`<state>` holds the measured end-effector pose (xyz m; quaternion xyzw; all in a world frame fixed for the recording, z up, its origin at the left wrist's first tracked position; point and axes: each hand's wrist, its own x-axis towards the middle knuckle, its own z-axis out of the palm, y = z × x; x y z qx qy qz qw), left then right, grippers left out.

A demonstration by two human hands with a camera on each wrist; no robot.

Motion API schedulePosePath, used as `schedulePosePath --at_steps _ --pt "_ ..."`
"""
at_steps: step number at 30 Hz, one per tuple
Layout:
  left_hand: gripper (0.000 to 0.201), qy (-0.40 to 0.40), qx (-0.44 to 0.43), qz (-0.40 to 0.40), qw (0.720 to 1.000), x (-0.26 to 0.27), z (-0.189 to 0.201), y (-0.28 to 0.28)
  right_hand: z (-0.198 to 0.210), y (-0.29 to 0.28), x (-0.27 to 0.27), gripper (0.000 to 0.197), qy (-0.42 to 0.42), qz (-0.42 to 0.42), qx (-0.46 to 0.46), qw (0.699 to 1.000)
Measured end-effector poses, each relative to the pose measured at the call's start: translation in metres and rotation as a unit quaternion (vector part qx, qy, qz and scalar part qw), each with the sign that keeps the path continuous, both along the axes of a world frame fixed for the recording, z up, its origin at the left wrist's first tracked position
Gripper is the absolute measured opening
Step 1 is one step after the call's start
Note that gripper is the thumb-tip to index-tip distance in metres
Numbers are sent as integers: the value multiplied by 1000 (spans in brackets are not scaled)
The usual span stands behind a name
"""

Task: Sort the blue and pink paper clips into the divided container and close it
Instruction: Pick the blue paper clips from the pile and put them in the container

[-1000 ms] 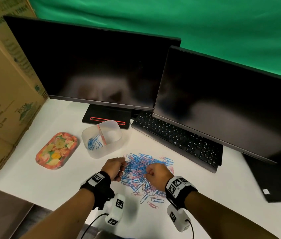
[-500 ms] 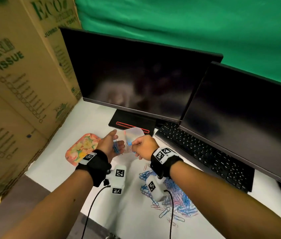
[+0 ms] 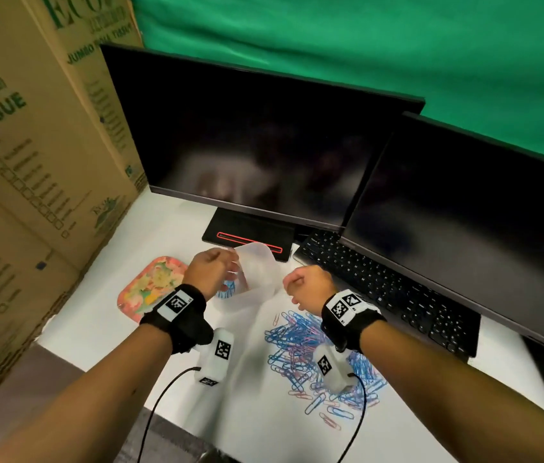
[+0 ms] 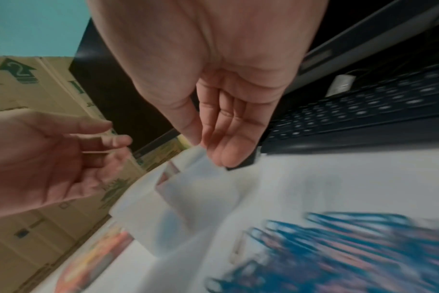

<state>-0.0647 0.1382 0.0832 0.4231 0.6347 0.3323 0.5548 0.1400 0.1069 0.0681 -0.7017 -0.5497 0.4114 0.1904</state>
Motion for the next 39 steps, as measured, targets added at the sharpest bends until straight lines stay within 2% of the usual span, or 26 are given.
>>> schedulePosePath --at_steps 4,8,11,13,16,23,26,30,33,39 --pt "15 98 59 -154 981 26 -21 -27 -22 -37 44 20 -86 9 -30 996" --pt "16 256 84 -292 918 49 -51 -48 -38 -75 67 22 -128 70 -72 987" --pt "5 351 57 -357 864 59 -73 -63 -50 -99 70 26 -156 111 -71 979" --pt "11 398 39 -382 833 63 -86 -73 -54 -110 65 17 -158 135 -66 976" --pt "16 423 34 -385 819 66 -97 -80 -58 -120 53 13 -179 177 -49 967" --pt "15 398 46 -367 839 65 -100 -82 -68 -118 31 27 -226 192 -15 955" --pt "11 357 63 -328 872 61 -99 -83 -69 -115 28 21 -238 193 -16 952" --pt "24 305 66 -286 906 52 -99 -81 -71 -114 30 15 -237 188 -30 953" --pt "18 270 56 -261 925 48 -100 -80 -72 -115 35 12 -222 188 -46 956" --pt "32 78 -54 -196 976 43 -101 -77 -71 -113 55 14 -184 158 -72 967"
